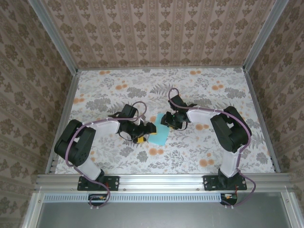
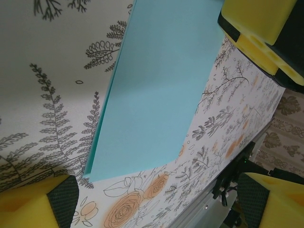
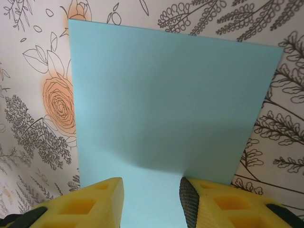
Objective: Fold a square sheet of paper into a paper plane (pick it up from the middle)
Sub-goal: Fold the triangle a second time at the center of the table.
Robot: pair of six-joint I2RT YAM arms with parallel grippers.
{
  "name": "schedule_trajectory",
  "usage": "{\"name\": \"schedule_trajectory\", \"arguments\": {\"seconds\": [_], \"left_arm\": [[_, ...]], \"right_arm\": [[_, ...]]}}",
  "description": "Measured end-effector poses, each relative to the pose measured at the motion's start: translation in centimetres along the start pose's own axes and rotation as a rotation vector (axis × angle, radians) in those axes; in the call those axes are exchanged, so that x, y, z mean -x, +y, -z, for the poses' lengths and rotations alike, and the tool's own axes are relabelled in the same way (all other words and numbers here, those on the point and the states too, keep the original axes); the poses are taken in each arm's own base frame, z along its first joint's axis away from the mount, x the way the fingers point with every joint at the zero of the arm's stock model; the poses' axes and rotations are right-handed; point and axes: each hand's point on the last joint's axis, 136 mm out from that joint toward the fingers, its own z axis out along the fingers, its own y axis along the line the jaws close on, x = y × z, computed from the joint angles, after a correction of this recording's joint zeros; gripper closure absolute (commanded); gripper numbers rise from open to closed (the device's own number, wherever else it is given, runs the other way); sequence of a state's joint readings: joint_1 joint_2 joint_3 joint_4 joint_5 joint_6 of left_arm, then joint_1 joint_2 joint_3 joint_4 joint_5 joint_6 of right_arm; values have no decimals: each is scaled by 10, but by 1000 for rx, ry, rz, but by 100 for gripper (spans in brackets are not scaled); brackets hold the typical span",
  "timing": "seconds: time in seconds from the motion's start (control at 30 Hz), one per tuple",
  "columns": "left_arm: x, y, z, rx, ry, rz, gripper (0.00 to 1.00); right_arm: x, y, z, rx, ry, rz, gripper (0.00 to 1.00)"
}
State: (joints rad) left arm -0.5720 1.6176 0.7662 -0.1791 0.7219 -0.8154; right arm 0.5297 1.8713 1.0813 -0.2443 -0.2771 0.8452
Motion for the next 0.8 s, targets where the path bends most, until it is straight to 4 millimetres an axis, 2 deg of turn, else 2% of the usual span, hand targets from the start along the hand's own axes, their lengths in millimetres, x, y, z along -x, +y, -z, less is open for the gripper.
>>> {"name": "schedule_trajectory", "arguments": {"seconds": [0.8], "left_arm": [[-4,-4,-8,41,32,-20,9]], "right_arm": [[-1,-1,0,13,7,-5,60]]}}
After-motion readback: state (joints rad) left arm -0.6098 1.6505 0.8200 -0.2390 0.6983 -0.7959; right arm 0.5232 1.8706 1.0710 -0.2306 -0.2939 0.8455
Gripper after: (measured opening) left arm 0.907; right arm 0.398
